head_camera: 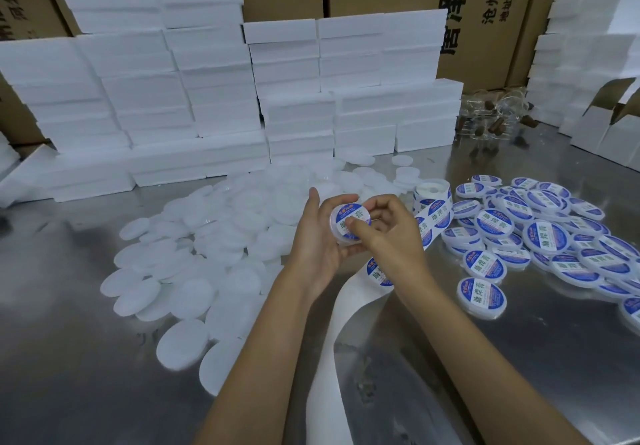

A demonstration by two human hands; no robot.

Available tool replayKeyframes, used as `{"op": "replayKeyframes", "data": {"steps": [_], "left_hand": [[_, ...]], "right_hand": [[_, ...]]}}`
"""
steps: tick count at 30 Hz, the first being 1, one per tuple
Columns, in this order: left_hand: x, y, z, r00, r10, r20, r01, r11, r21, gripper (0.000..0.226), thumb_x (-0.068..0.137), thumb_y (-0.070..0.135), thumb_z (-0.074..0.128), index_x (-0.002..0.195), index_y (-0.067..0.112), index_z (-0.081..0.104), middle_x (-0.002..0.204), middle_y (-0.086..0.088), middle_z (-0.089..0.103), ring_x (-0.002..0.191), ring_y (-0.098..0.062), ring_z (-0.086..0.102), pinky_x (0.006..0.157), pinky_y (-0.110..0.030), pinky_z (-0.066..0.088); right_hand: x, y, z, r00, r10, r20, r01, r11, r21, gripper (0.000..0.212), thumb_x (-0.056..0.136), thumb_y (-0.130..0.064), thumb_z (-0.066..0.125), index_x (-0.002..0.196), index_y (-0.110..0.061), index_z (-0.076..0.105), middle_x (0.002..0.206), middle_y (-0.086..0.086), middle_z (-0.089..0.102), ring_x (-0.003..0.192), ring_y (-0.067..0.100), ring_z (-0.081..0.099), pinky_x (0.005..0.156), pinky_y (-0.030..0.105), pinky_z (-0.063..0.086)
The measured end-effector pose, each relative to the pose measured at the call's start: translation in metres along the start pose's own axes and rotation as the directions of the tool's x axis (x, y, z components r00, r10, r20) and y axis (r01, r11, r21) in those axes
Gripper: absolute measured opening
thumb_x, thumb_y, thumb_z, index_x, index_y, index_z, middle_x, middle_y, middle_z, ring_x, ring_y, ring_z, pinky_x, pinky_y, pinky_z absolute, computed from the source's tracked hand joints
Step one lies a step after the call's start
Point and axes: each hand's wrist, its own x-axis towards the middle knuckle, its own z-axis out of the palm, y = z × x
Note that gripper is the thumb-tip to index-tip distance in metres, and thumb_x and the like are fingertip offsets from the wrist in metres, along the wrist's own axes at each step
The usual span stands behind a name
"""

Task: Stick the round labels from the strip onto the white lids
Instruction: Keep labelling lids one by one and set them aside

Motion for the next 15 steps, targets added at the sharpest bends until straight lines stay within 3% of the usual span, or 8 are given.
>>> {"op": "replayKeyframes", "data": {"steps": [9,15], "left_hand": [[-0.001,-0.001,0.006,0.999,0.039,-0.034,-0.035,0.994,0.100,0.063,0.108,0.052,0.023,0.126,0.005,0.060,0.130,-0.025,0.064,0.124,-0.044,0.059,0.099,-0.050,0.050],[-0.004,0.000,0.012,0.998,0.049,-0.051,-0.040,0.986,0.161,0.061,0.108,0.049,0.024,0.131,0.004,0.058,0.132,-0.025,0.063,0.122,-0.041,0.061,0.103,-0.052,0.048]], "right_hand": [[0.000,0.004,-0.002,1.000,-0.007,0.001,0.007,0.998,-0.055,0.026,0.081,-0.004,0.075,0.093,-0.021,0.058,0.093,0.000,0.070,0.087,0.023,0.071,0.079,0.043,0.060],[0.000,0.006,-0.002,0.999,-0.036,-0.018,0.034,0.994,-0.108,0.027,0.080,-0.007,0.076,0.091,-0.024,0.057,0.091,-0.002,0.069,0.081,0.022,0.070,0.075,0.040,0.060]]}}
